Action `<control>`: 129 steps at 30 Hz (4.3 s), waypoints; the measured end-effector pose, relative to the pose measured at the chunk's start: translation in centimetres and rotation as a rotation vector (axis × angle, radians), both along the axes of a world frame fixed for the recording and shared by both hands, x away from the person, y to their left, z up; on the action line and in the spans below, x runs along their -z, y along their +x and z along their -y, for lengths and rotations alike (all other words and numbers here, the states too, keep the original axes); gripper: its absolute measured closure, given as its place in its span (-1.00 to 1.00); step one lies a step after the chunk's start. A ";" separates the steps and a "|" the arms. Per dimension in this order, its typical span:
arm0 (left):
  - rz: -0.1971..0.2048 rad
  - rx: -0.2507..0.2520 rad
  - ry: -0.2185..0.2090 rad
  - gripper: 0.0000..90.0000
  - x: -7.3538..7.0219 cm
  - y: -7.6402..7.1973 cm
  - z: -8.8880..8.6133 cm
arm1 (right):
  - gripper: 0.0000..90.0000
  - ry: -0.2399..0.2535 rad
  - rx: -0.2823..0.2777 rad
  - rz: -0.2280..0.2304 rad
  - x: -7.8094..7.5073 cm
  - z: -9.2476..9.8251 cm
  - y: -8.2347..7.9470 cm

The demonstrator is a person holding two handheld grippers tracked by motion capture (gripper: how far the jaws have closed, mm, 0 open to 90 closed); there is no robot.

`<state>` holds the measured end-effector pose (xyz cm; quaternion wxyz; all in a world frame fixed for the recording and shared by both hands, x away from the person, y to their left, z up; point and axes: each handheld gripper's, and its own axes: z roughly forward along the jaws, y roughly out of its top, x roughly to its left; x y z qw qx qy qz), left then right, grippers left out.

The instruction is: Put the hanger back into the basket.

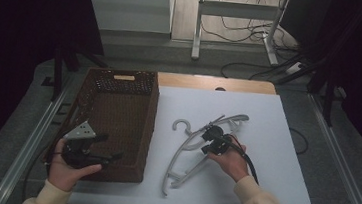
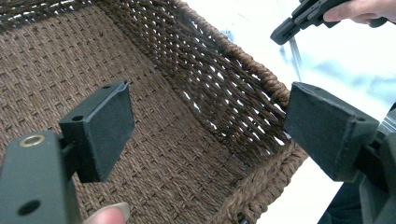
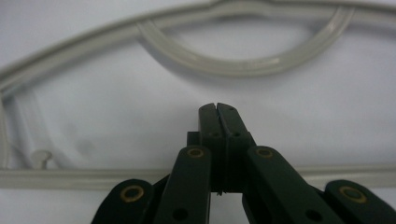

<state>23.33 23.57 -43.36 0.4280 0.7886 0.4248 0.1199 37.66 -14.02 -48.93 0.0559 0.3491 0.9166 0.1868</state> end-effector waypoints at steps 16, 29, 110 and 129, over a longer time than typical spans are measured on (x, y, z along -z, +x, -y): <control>0.004 0.000 -0.002 -0.65 -0.2 -0.1 -0.1 | 0.99 -0.017 -0.055 -0.099 -0.1 4.1 -2.0; 0.003 0.001 -0.005 -0.65 -0.2 0.0 0.0 | 0.99 -0.038 0.018 -0.128 -0.3 7.9 -2.4; 0.012 0.063 -0.045 -0.63 -2.1 -0.3 4.5 | 0.82 0.520 0.365 0.062 -9.7 7.6 -0.8; -0.079 0.290 -0.074 -0.55 -1.1 3.0 17.3 | 0.83 0.574 0.339 0.075 -10.2 7.9 -1.1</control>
